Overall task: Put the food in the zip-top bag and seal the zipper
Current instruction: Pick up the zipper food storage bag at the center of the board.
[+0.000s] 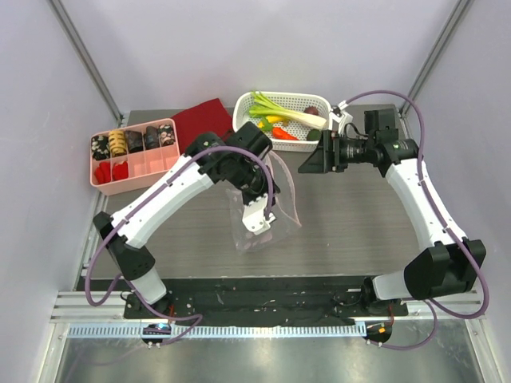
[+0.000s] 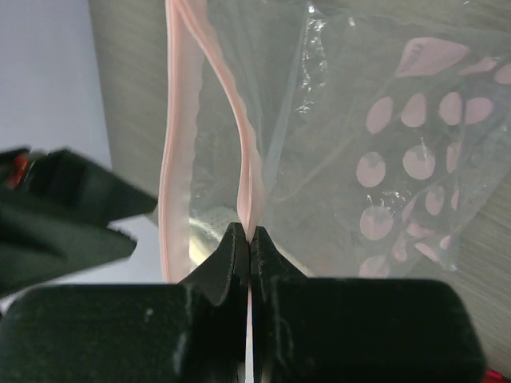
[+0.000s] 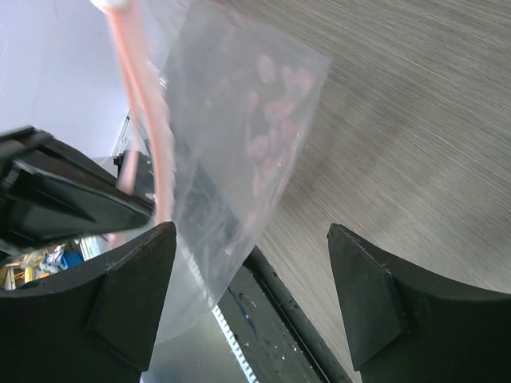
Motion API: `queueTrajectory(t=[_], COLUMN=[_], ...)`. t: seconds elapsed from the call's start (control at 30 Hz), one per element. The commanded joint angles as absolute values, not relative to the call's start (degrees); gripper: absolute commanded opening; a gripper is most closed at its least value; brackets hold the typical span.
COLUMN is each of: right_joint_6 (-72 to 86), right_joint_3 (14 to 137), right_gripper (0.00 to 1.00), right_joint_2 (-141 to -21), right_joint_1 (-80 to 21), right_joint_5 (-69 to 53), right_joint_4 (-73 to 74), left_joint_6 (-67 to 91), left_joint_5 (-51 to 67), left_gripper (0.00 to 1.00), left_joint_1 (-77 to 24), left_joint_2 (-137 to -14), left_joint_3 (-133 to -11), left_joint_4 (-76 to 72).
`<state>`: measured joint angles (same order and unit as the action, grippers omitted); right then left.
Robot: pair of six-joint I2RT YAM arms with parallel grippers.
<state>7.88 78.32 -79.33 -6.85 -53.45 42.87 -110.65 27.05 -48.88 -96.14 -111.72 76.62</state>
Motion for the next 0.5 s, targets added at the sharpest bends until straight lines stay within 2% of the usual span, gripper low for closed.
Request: queueTrajectory(t=[0.0,0.3,0.47], right_joint_6=[10.64,6.33,6.07], right_joint_3=[80.15,77.52,78.05], right_gripper=[0.82,0.79,0.73], right_joint_2=[-78.05,-77.08,-79.45], right_joint_1=[-9.31,-14.15,-17.13], right_joint_5=[-51.59,-47.2,-45.27], right_joint_4=[38.67,40.0,38.67], left_joint_6=[-114.26,-112.06,-111.36], left_joint_5=[28.21,29.35,29.44], left_gripper=[0.0,0.01,0.02], left_joint_1=[-49.92,-50.19,-50.27], left_joint_2=[-95.79,-97.82,-98.35], left_joint_3=[-109.78,-110.57,-110.74], left_joint_4=[93.43,93.25,93.25])
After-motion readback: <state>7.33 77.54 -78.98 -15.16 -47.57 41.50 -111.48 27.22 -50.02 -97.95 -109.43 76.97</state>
